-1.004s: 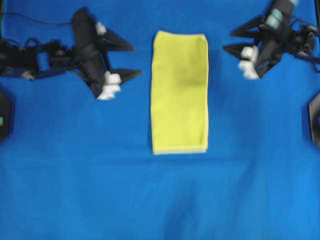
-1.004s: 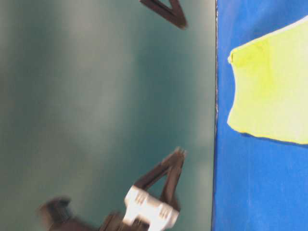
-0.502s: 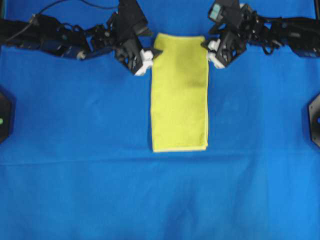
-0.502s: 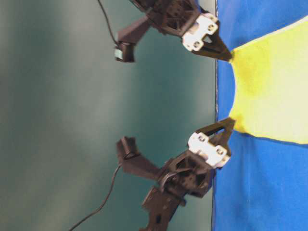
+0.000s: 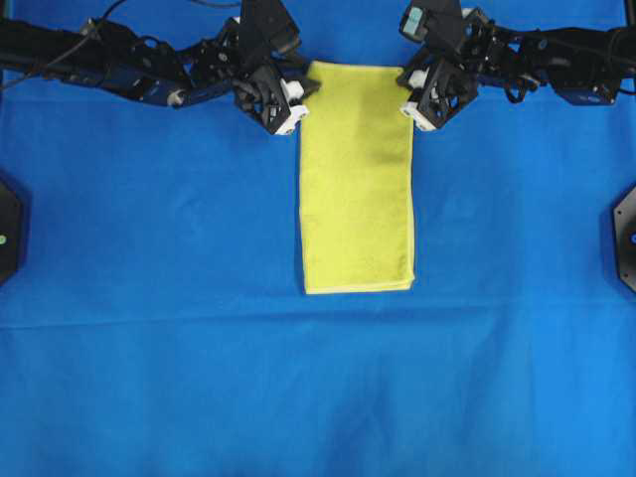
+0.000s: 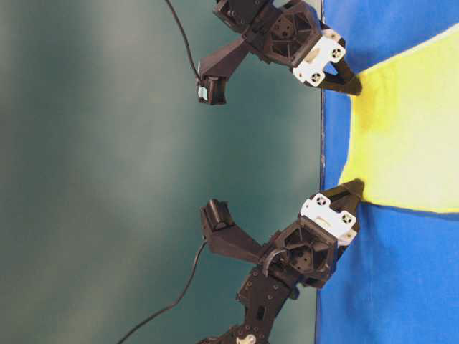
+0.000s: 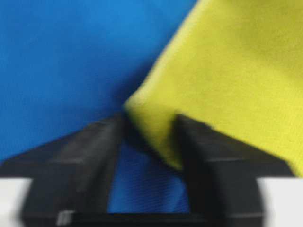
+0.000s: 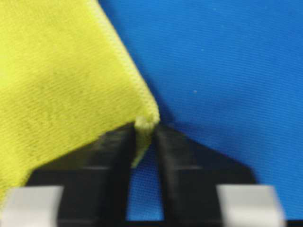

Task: Fold the yellow towel.
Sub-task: 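Move both grippers to the strip's far corners and grasp them, then pull the held corners toward the near end, folding the strip in half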

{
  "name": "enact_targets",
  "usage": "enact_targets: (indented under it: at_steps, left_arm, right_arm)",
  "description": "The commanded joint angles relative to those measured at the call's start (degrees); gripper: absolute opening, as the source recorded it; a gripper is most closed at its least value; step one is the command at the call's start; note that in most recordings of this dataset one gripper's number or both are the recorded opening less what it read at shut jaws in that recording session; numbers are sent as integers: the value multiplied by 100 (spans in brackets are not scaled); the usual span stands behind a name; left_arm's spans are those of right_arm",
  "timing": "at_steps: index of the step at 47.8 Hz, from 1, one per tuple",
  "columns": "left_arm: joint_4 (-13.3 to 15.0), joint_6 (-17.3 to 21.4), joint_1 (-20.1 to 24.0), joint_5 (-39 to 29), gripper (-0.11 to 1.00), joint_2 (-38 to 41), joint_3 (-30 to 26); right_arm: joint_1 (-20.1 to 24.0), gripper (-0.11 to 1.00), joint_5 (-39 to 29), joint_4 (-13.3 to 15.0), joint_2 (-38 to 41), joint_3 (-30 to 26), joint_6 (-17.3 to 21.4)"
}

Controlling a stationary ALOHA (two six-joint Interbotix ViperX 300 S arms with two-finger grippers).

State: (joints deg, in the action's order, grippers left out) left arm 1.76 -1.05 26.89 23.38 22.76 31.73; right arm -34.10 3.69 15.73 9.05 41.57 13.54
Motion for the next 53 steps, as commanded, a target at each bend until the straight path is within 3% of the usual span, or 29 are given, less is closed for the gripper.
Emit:
enact_targets:
  at_steps: [1, 3, 7, 39, 53]
  left_arm:
    - [-9, 35, 18, 9, 27, -35, -105]
    - [-9, 44, 18, 9, 16, -9, -123]
    - [-9, 53, 18, 9, 3, 18, -141]
    - [-26, 185, 396, 9, 3, -404, -229]
    - [-26, 176, 299, 0, 3, -562, -123]
  right_arm:
    - [-26, 9, 9, 18, -70, -35, 9]
    - [-18, 3, 18, 9, -70, -18, 26]
    - [-18, 3, 35, 9, -88, 18, 44]
    - [-352, 3, 35, -26, -598, -53, 35]
    - [-369, 3, -53, 26, -747, -88, 26]
